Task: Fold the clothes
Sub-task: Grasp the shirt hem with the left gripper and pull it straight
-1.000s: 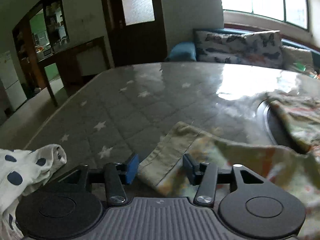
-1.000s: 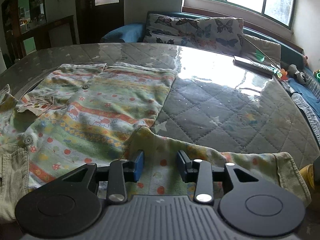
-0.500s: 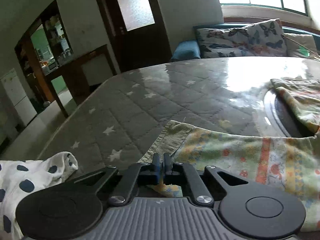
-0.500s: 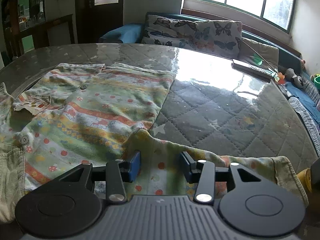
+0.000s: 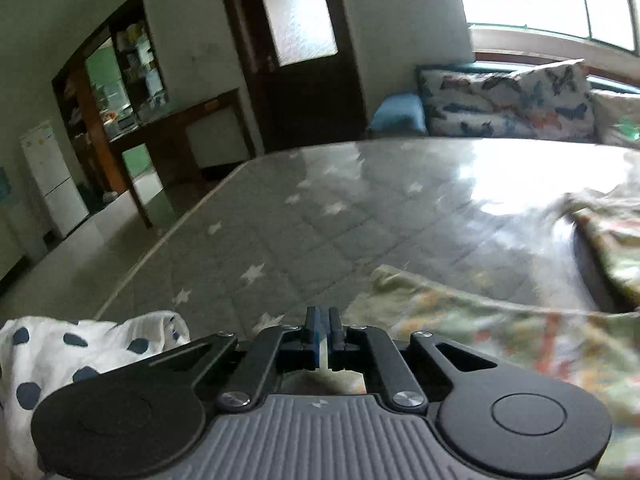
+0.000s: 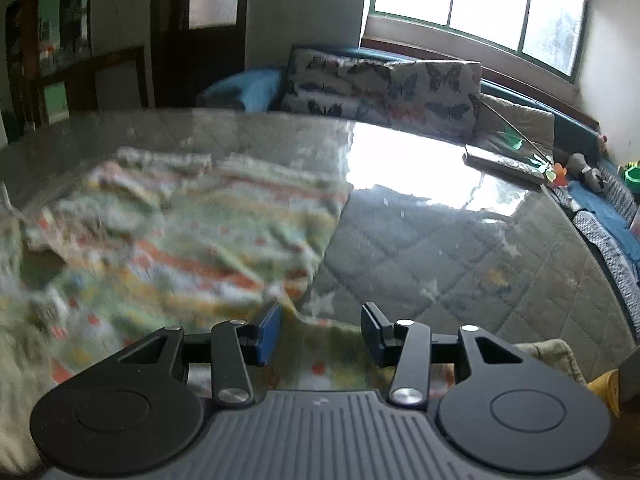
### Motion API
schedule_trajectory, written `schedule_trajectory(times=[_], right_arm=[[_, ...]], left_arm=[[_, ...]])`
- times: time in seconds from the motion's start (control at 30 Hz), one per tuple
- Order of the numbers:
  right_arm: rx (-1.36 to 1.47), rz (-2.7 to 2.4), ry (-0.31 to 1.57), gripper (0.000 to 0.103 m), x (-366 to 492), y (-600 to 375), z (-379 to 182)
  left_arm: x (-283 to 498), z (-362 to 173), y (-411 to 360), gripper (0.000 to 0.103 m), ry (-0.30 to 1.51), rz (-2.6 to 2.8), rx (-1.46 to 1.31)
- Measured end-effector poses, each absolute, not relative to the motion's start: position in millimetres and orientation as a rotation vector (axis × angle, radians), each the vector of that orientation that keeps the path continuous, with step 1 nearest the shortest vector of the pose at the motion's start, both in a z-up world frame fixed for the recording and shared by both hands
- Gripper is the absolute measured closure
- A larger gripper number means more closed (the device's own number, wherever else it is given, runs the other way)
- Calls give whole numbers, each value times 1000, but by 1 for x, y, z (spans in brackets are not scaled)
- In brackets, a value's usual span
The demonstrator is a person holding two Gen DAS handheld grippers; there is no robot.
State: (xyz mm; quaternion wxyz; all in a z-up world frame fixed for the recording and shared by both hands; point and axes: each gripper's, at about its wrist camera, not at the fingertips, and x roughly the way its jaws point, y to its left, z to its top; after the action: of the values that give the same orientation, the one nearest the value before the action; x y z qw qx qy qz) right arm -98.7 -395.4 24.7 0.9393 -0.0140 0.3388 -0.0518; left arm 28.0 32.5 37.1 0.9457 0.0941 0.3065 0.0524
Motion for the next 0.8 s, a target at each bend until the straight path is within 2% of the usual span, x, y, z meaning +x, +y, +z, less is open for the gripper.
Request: schedule_trajectory(times=[0.17, 0.37, 0.67, 0.8], right_arm=[[-30, -35, 681, 58, -90, -384, 37], [-53, 50, 715, 58, -76, -358, 26], [-86, 73, 751, 58, -65, -352, 18], [-87, 47, 732, 54, -46, -357, 24]], left_arm=[[8, 50, -2, 97, 597, -49, 176], [-5, 37, -34, 93, 614, -137, 239], [-8, 18, -30, 92, 653, -126, 238], [-10, 17, -30, 91, 647, -122, 239]])
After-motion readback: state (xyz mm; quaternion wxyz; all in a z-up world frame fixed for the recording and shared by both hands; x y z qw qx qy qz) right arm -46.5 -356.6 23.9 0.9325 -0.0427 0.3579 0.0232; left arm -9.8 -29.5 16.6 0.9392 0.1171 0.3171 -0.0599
